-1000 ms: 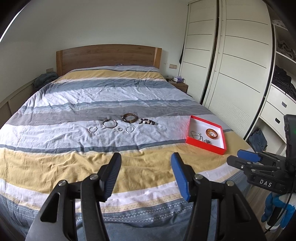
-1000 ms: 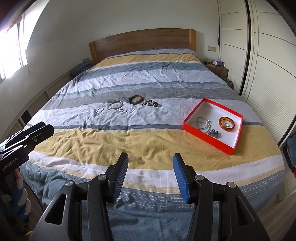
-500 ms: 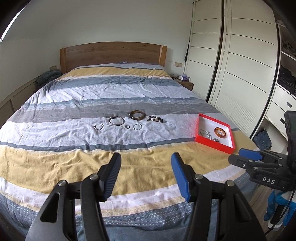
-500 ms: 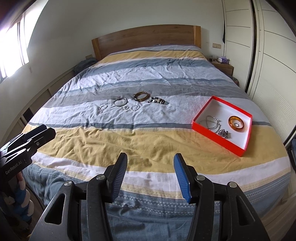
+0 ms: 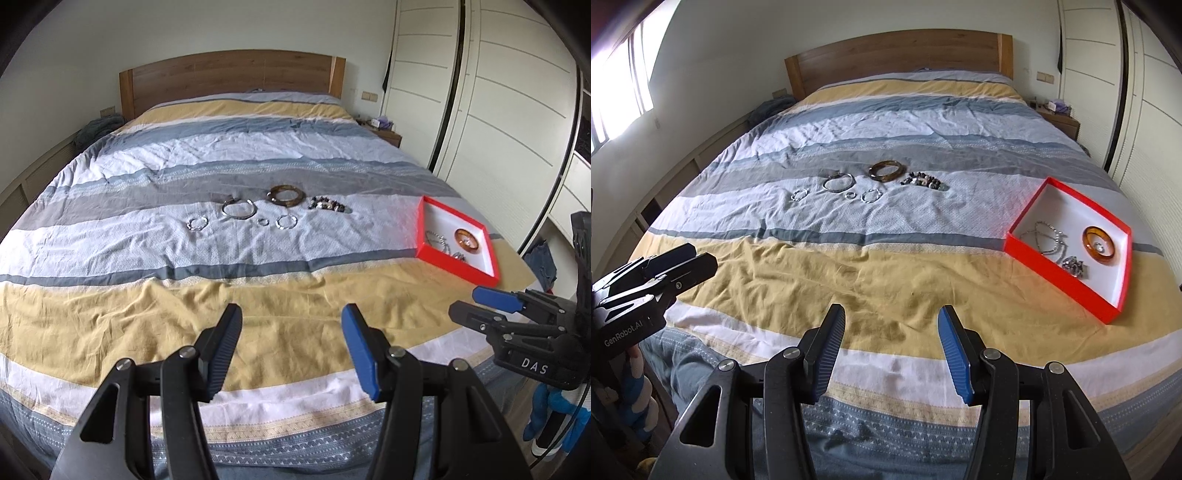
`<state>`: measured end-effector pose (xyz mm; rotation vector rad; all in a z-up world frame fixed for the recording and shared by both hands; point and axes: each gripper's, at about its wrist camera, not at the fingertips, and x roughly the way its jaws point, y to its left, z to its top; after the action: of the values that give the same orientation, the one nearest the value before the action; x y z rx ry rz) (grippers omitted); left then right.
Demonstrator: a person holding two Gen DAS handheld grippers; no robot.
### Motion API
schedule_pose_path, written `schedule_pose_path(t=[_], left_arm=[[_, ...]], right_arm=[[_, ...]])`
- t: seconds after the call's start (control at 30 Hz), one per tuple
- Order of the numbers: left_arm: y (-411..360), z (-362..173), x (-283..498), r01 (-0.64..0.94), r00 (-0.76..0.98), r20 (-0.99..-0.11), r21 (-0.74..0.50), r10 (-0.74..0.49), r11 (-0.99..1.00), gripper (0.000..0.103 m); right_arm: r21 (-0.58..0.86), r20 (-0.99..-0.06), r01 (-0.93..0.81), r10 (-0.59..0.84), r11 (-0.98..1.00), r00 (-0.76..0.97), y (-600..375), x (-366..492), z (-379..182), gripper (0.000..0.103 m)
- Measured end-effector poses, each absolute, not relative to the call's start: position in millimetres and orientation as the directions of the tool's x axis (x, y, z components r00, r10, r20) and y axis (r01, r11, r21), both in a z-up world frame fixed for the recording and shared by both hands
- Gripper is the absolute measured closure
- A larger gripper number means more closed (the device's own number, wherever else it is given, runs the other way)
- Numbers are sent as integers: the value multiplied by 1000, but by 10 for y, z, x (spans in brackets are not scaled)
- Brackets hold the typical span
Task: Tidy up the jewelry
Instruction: 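Withdraw both tools from the box back toward the remaining jewelry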
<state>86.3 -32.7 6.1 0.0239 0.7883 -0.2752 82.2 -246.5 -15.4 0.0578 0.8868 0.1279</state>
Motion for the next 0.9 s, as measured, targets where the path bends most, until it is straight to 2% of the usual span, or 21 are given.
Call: schedule_pose_path(t=[0.57,0.9], left_arm=[[-308,-402,1669,185,621,-773,-11,-125,983,49],[-99,-676,2130,122,605,-791,-22,-92,992,49]], right_arm=[[155,-780,-163,222,974,586,-2382,1674,-593,51],[170,-783,-197,254,966,569,-2326,2133,-801,51]])
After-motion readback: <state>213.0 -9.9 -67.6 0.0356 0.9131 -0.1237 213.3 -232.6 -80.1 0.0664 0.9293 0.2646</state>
